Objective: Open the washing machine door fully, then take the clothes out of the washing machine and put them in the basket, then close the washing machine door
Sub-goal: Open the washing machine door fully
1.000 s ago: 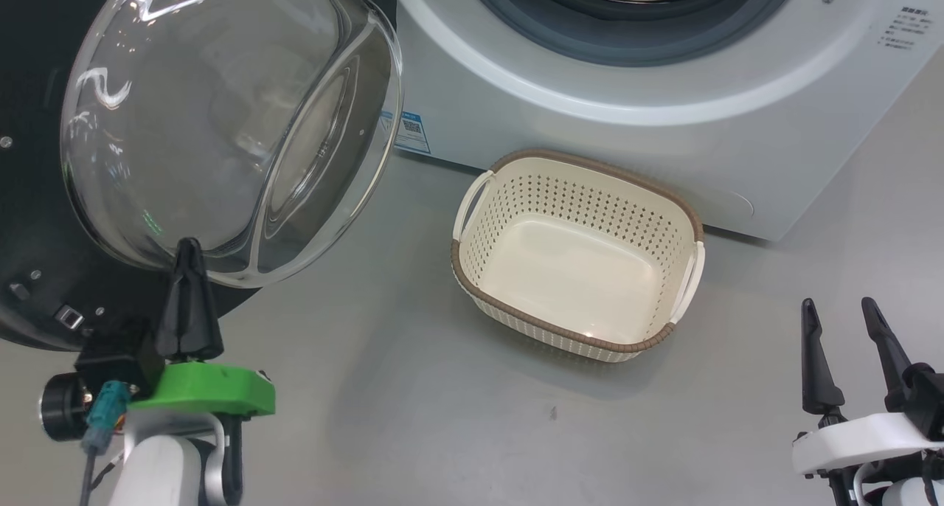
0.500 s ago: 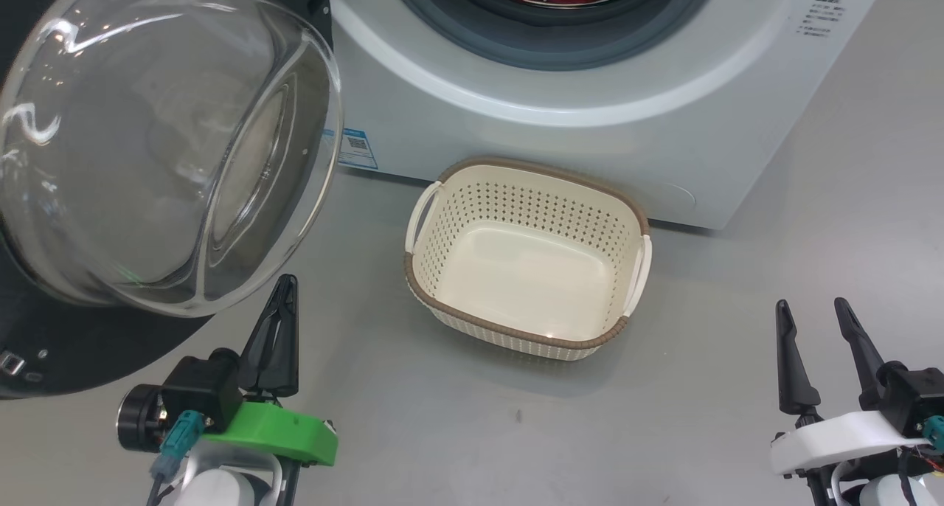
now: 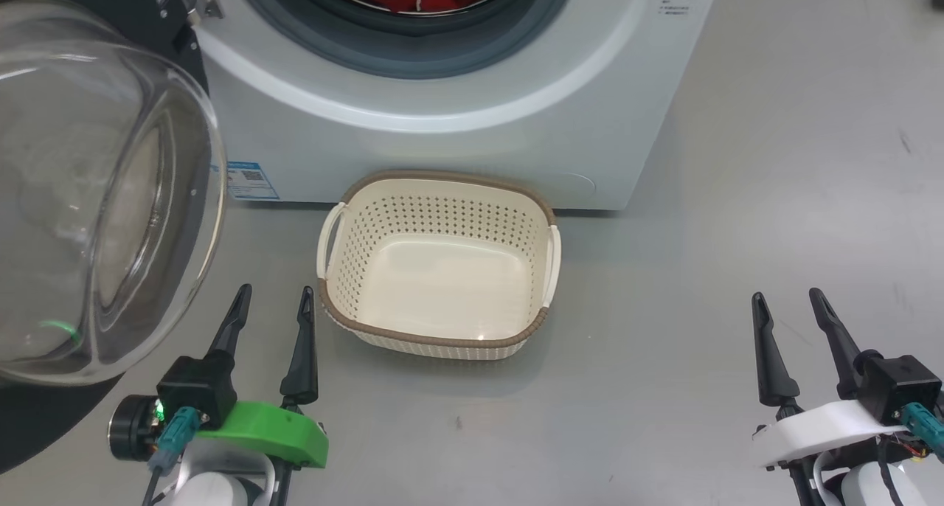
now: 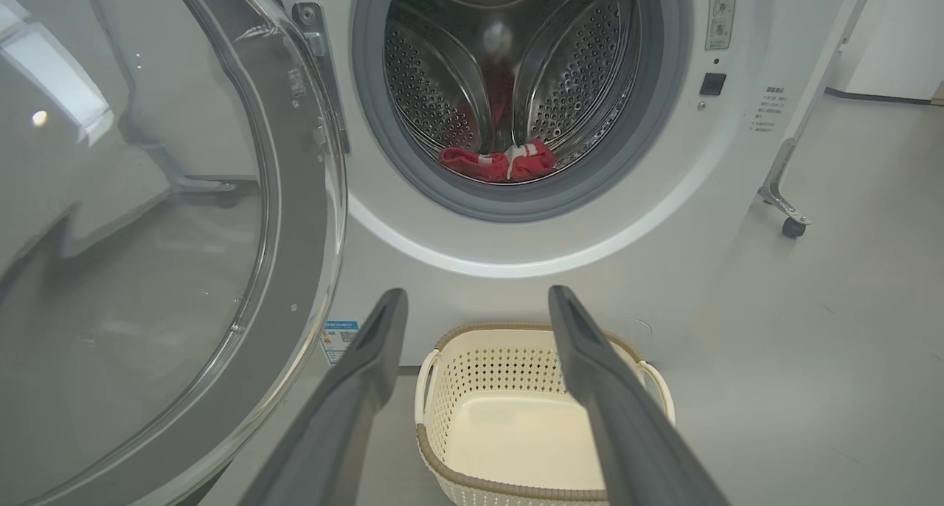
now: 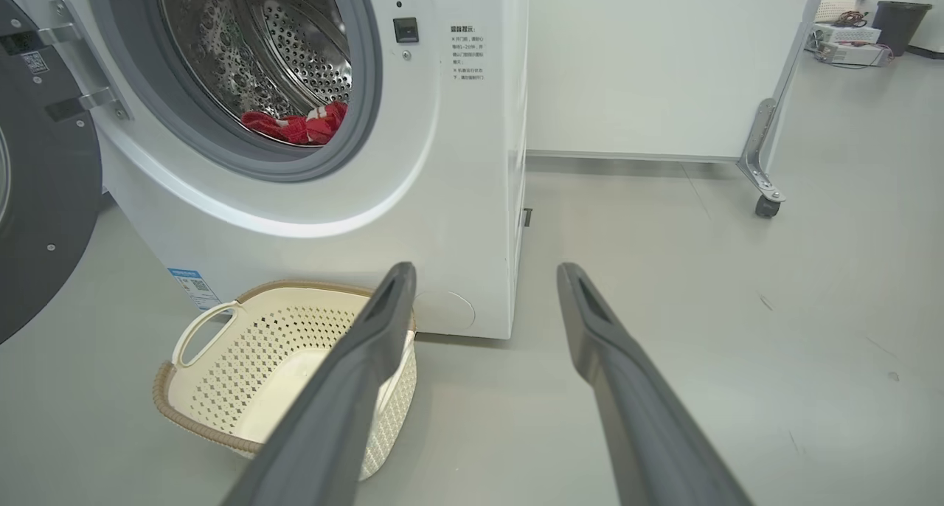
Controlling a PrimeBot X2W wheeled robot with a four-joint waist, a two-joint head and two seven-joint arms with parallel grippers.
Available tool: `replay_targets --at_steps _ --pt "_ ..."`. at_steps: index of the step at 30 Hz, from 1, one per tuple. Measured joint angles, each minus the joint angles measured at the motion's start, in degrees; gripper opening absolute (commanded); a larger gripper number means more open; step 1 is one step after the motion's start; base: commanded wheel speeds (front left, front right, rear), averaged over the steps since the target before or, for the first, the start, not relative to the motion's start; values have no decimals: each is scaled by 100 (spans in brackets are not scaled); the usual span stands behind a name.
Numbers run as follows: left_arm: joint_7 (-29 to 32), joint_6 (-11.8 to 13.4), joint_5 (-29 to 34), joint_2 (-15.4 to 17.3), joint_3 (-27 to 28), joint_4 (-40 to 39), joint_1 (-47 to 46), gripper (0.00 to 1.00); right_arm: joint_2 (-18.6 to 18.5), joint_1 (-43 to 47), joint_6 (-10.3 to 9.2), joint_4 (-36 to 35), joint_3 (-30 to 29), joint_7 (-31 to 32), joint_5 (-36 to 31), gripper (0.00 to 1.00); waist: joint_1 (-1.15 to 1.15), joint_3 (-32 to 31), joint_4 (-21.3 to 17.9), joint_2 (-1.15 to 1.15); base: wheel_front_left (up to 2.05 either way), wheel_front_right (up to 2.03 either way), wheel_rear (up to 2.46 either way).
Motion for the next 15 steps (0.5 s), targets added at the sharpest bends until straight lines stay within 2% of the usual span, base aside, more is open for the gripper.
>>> replay_targets --at_steps 9,15 --pt "8 87 45 22 124 220 1 100 76 -1 9 159 22 0 1 100 0 -78 -593 0 0 0 0" --pt "9 104 137 23 115 379 3 100 92 11 52 268 16 -1 1 100 0 -232 -824 0 0 0 0"
